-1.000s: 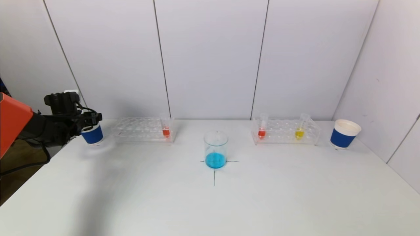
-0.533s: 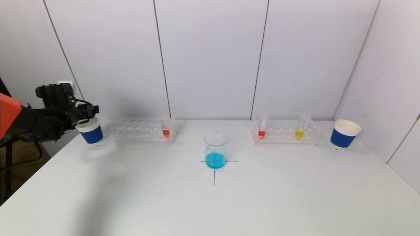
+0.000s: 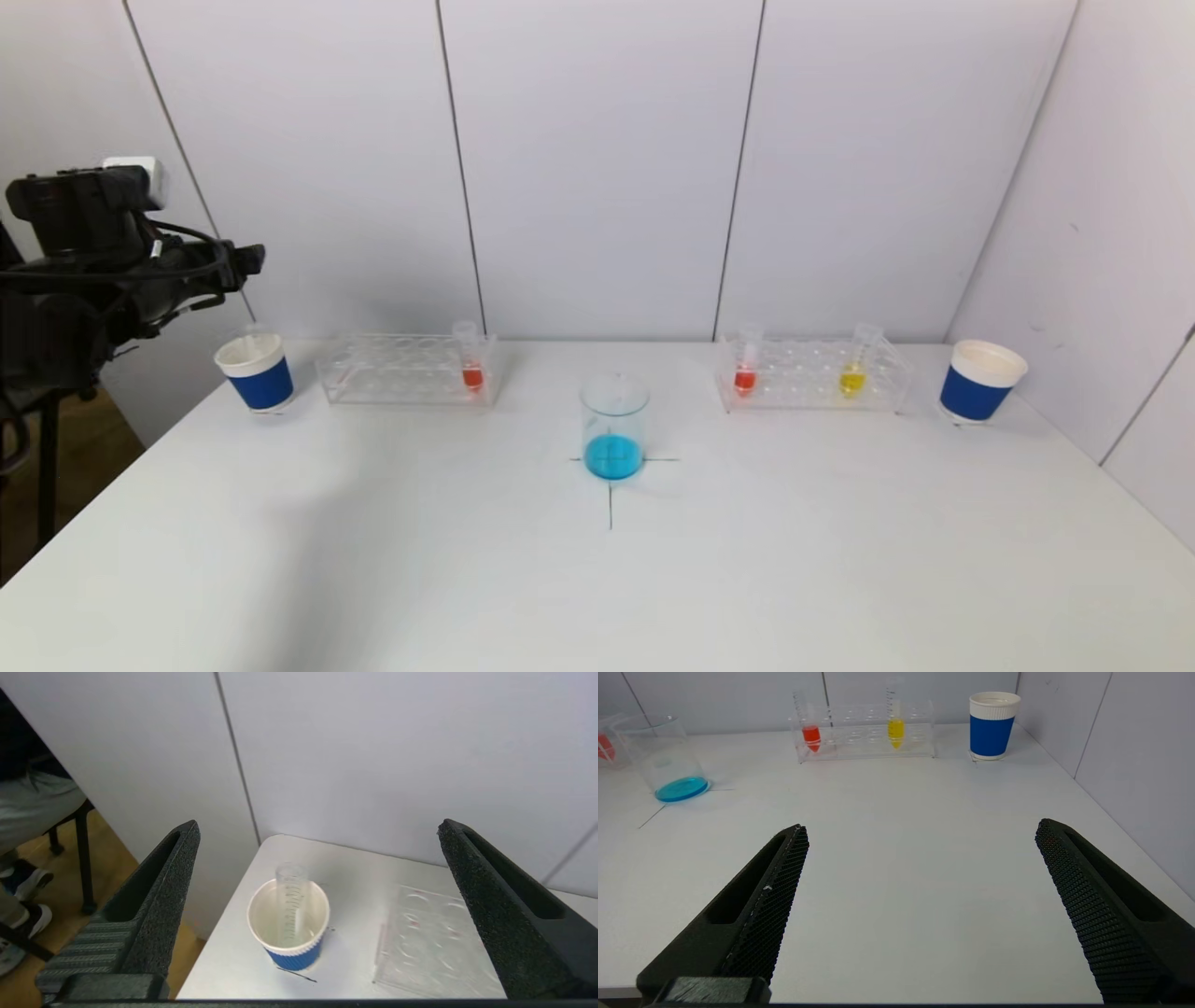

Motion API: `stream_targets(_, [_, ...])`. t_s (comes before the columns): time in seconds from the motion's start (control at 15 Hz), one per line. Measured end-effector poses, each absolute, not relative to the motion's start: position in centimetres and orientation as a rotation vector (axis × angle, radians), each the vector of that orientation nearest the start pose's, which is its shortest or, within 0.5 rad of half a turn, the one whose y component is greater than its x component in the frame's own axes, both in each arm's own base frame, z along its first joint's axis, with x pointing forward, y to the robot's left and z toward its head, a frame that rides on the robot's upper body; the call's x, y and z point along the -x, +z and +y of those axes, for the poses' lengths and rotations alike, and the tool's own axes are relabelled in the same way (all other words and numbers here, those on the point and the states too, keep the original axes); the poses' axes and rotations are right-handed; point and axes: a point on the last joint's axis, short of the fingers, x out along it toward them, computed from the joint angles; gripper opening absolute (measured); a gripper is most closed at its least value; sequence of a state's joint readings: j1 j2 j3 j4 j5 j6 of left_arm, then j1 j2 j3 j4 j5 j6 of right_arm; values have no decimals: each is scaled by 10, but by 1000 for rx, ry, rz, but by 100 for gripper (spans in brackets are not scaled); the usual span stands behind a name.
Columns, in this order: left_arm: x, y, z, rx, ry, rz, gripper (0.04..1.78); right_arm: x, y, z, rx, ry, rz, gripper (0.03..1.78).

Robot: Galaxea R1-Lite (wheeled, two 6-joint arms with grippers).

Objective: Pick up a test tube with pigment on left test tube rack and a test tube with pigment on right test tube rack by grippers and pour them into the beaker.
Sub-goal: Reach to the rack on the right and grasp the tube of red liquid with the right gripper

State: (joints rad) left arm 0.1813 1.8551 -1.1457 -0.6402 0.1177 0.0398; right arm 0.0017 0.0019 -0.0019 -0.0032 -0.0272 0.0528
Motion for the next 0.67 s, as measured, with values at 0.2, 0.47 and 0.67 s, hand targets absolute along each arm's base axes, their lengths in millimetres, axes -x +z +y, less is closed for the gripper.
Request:
stream_targets(0.2, [-315,252,39,-44,218,24,178,23,76,-1,-53,-26,-4,177])
stream_targets(0.47, [-242,271,17,-46,158,-6,178,23,76,-1,-53,-26,-4,177])
stream_targets(0.67, [-186,264,11,-48,154,-17,178,23,76,-1,-53,-26,-4,177])
